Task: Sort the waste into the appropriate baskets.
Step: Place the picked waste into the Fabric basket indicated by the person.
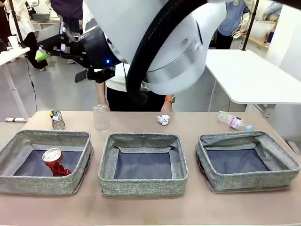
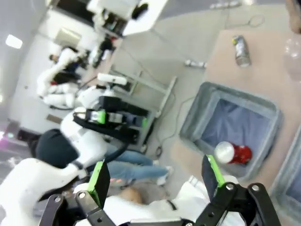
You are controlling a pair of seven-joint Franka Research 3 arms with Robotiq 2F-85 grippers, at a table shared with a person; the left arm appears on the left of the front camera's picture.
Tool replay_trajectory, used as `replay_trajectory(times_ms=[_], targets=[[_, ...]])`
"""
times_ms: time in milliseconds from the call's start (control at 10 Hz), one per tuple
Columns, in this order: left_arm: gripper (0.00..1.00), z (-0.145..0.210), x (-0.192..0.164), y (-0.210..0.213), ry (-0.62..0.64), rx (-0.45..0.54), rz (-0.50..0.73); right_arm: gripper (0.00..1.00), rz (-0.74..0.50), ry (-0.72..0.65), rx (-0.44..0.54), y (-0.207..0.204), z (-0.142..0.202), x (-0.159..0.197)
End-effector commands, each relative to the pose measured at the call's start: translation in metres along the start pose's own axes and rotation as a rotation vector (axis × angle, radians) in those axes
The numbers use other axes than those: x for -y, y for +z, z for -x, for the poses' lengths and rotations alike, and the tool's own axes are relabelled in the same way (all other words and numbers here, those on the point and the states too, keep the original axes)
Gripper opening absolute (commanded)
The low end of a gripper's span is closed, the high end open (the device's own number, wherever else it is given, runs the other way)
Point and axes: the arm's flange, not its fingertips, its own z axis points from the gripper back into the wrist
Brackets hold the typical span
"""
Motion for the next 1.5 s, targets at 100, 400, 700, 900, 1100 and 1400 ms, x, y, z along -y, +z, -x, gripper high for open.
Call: replay_trajectory(times_ms=[100, 400, 700, 900, 1100, 1400], targets=[[1.00, 0.005, -0.013, -0.030, 0.059, -0.159, 0.094, 1.00, -0.418, -0.391, -0.340, 0.089, -0.026, 0.067], [1.00, 0.014, -0.008, -0.047, 0.067, -0.215, 0.154, 1.00, -0.432, -0.390, -0.402, 0.148, -0.002, 0.142], [1.00, 0.034, 0.019, -0.073, 0.034, -0.323, 0.151, 1.00, -0.404, -0.420, -0.029, 0.233, 0.068, 0.208], [1.00, 0.035, 0.026, -0.087, 0.024, -0.353, 0.148, 1.00, -0.290, -0.486, 0.161, 0.290, 0.130, 0.217], [1.00, 0.032, 0.023, -0.104, 0.039, -0.373, 0.130, 1.00, -0.197, -0.593, 0.308, 0.326, 0.193, 0.226], [1.00, 0.027, 0.015, -0.119, 0.079, -0.361, 0.107, 1.00, -0.147, -0.767, 0.486, 0.328, 0.289, 0.258]])
